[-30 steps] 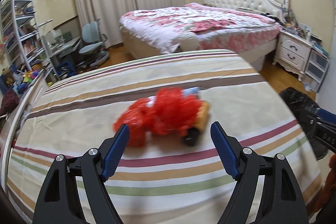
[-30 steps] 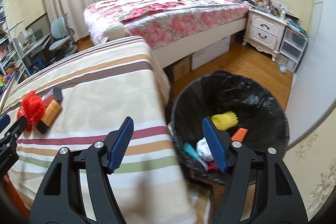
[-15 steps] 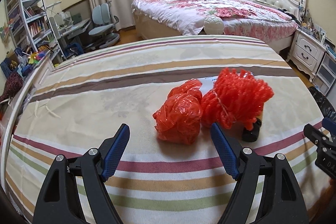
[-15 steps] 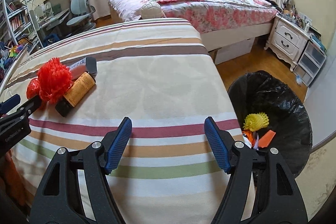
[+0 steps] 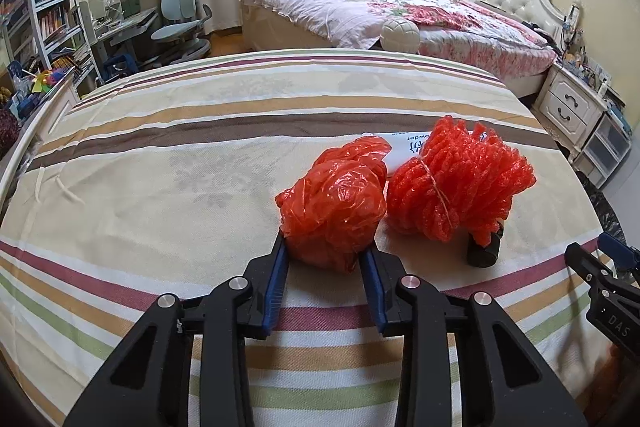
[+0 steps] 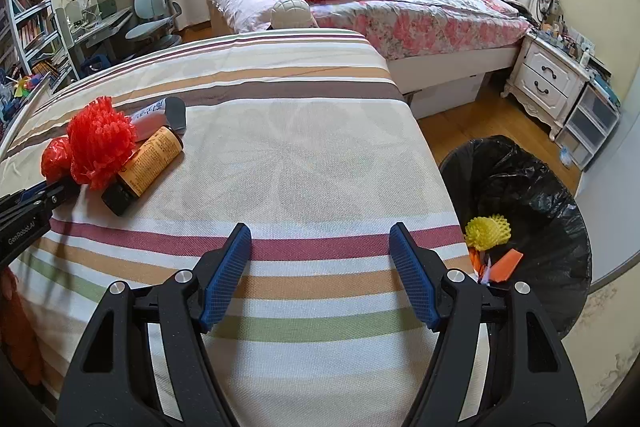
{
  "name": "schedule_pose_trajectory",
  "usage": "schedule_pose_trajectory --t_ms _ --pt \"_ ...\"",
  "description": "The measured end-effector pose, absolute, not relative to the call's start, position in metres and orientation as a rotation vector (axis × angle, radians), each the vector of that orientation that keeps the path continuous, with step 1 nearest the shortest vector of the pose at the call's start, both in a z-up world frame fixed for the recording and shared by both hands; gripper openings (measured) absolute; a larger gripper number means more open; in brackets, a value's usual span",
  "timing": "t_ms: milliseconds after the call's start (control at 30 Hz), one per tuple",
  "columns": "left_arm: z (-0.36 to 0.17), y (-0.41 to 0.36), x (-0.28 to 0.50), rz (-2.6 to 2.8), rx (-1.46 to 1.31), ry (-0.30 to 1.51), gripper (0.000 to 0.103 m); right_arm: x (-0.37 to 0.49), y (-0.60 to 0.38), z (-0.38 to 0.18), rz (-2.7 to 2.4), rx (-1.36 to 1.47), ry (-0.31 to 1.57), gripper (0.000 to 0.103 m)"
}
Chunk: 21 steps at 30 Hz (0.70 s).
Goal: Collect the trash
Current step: 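Close the left tool on the red plastic bag and lift it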
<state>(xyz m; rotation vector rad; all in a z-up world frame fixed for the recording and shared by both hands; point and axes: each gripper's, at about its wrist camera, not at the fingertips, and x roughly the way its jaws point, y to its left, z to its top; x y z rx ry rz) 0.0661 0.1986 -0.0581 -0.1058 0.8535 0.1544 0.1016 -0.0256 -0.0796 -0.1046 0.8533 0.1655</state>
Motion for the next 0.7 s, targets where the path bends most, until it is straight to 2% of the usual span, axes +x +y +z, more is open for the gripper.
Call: schedule_pose_trajectory --t_ms 533,700 --pt "-0.051 0.265 0.027 0.322 -0.106 0.825 0.035 0.095 0.016 -0.071 0.260 -0.146 0.822 0.070" --pt "-0.051 0.284 0.020 0.357 -0.126 0.825 0.035 0.092 0.039 -0.058 0.319 -0.146 0.795 0.074"
